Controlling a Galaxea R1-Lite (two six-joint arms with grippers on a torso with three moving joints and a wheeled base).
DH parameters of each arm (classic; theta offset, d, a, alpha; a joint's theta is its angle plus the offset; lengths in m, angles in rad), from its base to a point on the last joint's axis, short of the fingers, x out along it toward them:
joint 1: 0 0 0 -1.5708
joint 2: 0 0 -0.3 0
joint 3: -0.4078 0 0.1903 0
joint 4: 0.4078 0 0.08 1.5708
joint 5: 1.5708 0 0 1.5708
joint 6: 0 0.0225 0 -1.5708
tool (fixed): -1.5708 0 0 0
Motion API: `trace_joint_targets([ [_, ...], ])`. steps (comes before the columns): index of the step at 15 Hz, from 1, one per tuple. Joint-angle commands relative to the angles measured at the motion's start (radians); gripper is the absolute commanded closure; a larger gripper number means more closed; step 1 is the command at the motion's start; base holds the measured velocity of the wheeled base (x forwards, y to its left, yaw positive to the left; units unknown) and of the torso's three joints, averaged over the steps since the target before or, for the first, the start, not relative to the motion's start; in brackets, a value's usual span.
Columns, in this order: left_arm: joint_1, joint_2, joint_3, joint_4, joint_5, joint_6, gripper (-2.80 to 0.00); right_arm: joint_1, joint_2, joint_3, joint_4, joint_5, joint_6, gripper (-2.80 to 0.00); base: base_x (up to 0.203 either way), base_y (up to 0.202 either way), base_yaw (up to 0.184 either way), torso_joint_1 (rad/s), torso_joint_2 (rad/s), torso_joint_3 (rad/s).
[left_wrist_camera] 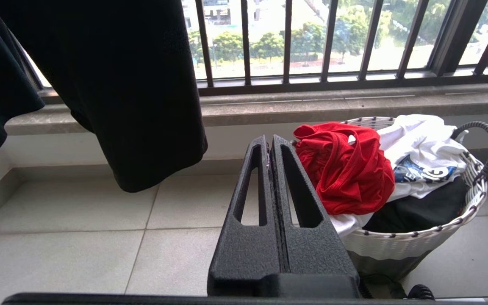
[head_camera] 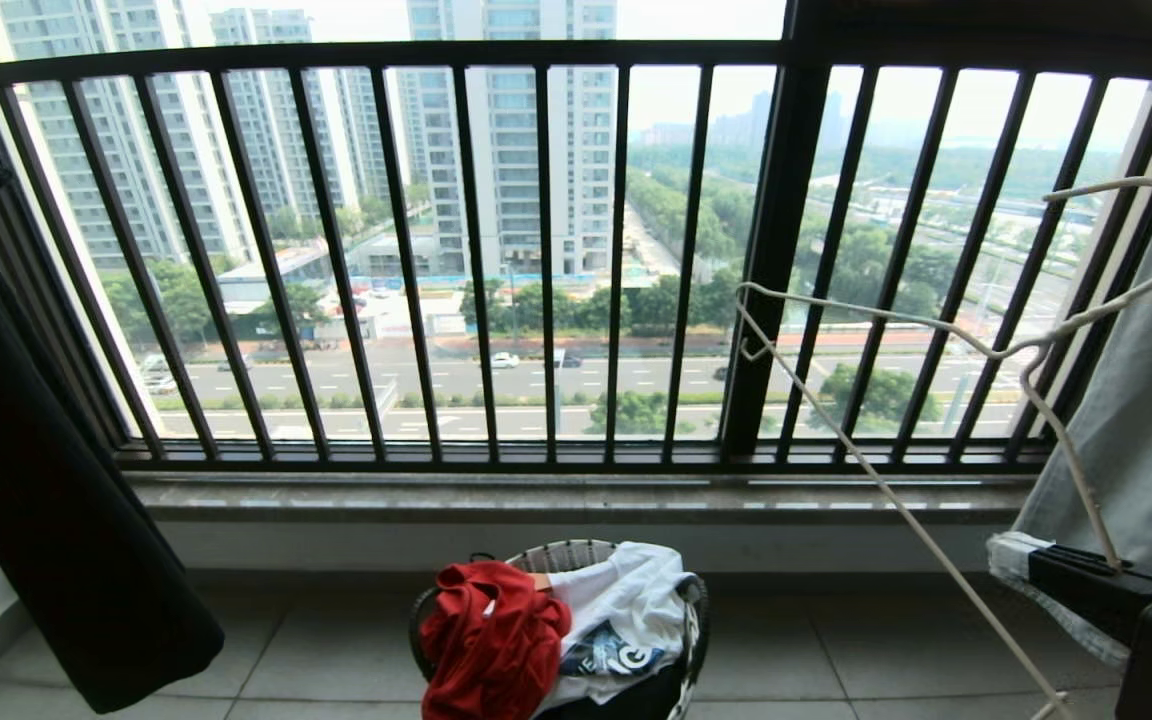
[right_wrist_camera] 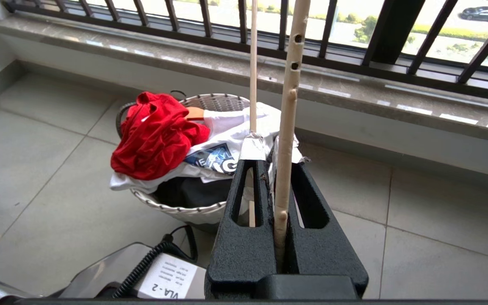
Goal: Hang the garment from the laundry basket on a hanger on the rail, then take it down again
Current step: Pick up clothes from the basket
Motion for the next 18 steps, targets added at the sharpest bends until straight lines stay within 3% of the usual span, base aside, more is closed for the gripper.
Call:
trace_joint_targets([
  [1,0.0,0.0,0.0,0.0,0.0,0.0,0.0,0.0,0.071,-0.057,-0.029,-0.003,-0.004,0.0,0.0,0.0,0.0,0.0,0.0,0.0],
  [7,0.0,0.0,0.0,0.0,0.0,0.0,0.0,0.002,0.249,-0.09,-0.21,0.028,-0.262,0.0,0.0,0.0,0.0,0.0,0.0,0.0],
  [10,0.0,0.0,0.0,0.0,0.0,0.0,0.0,0.003,0.306,-0.139,-0.19,0.137,-0.374,0.0,0.0,0.0,0.0,0.0,0.0,0.0],
  [13,0.0,0.0,0.0,0.0,0.0,0.0,0.0,0.004,0.308,-0.194,-0.076,0.3,-0.391,0.0,0.0,0.0,0.0,0.0,0.0,0.0],
  [18,0.0,0.0,0.0,0.0,0.0,0.002,0.0,0.009,0.321,-0.199,-0.016,0.371,-0.391,0.0,0.0,0.0,0.0,0.0,0.0,0.0],
])
